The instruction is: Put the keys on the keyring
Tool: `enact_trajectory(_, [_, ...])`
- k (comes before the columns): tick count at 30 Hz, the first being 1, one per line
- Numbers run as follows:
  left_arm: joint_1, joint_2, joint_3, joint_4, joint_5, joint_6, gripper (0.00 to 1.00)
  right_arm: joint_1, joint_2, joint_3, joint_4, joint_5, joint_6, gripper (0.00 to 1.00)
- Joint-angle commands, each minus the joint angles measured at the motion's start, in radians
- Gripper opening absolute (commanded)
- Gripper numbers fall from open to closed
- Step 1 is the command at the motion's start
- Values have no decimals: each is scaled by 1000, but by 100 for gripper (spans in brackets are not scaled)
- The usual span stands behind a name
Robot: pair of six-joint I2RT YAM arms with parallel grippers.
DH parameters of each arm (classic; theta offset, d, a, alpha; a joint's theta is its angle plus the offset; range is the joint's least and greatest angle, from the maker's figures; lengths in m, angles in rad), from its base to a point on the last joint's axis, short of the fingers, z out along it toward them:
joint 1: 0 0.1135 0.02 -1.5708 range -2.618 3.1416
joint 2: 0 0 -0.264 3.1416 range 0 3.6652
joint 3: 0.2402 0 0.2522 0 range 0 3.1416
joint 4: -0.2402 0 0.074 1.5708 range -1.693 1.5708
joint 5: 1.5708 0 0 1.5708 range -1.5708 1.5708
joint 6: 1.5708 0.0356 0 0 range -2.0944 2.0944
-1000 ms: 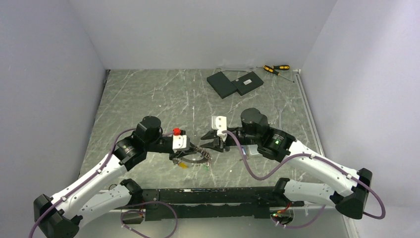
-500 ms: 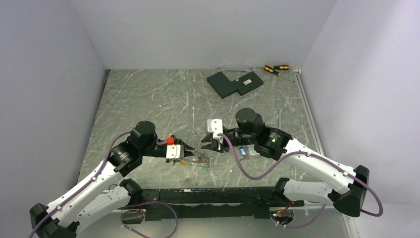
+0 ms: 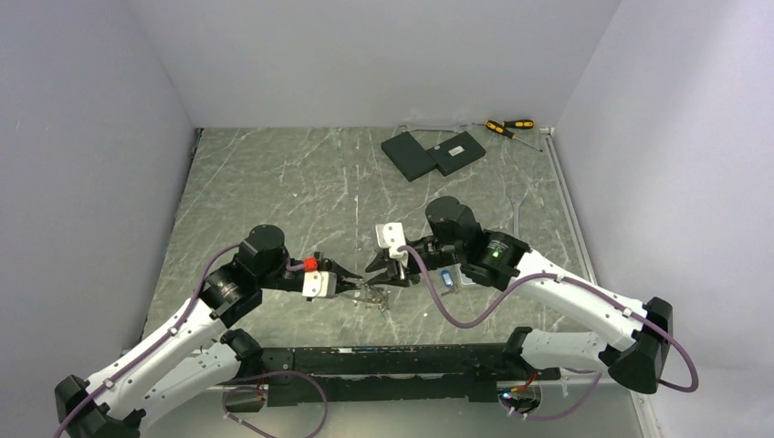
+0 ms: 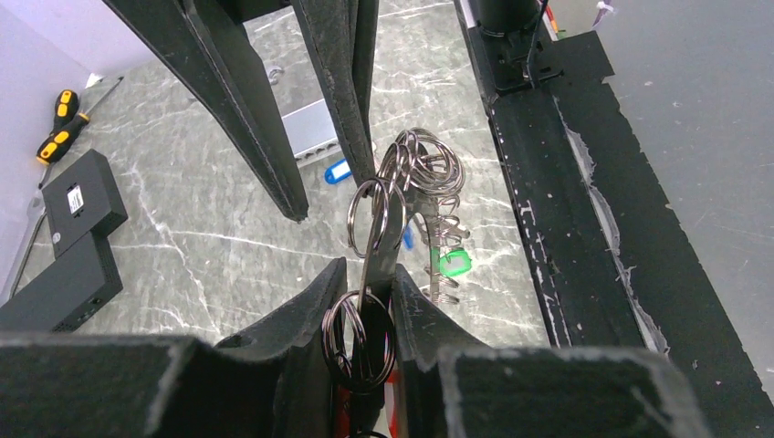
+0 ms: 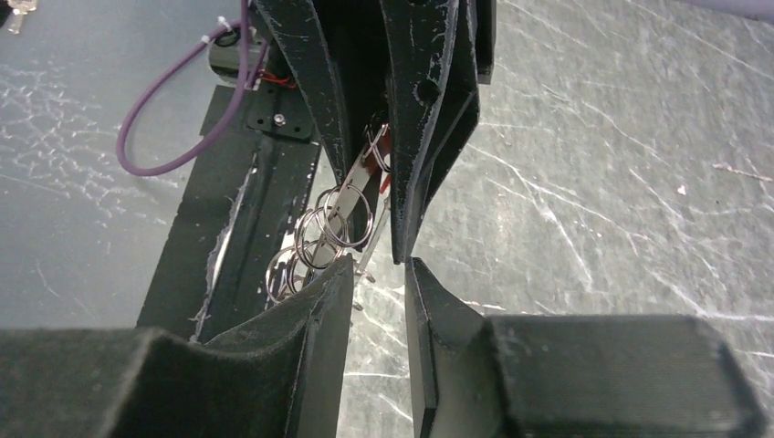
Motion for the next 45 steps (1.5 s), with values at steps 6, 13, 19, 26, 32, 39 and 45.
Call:
enact_trajectory(6, [-1, -16, -4, 133, 54, -42, 0, 4, 17, 42, 51, -125, 32, 32])
enact_trajectory(13, [1, -11, -14, 162, 63, -76, 0, 8, 6, 22, 151, -135, 72, 33])
enact_trajectory(19, [1, -11, -19, 173, 69, -92, 0, 11, -14, -10, 257, -132, 130, 30])
enact_trajectory(26, [3, -11, -22, 178, 73, -100, 0, 15, -19, -34, 321, -140, 156, 21])
enact_trajectory(32, [4, -17, -25, 186, 70, -108, 0, 18, -11, -9, 252, -95, 139, 22])
enact_trajectory(39, [7, -25, -28, 189, 65, -111, 0, 19, -65, -3, 164, 93, 111, 25])
enact_trajectory(45, [10, -22, -26, 203, 69, -124, 0, 19, -112, 7, 120, 98, 111, 32])
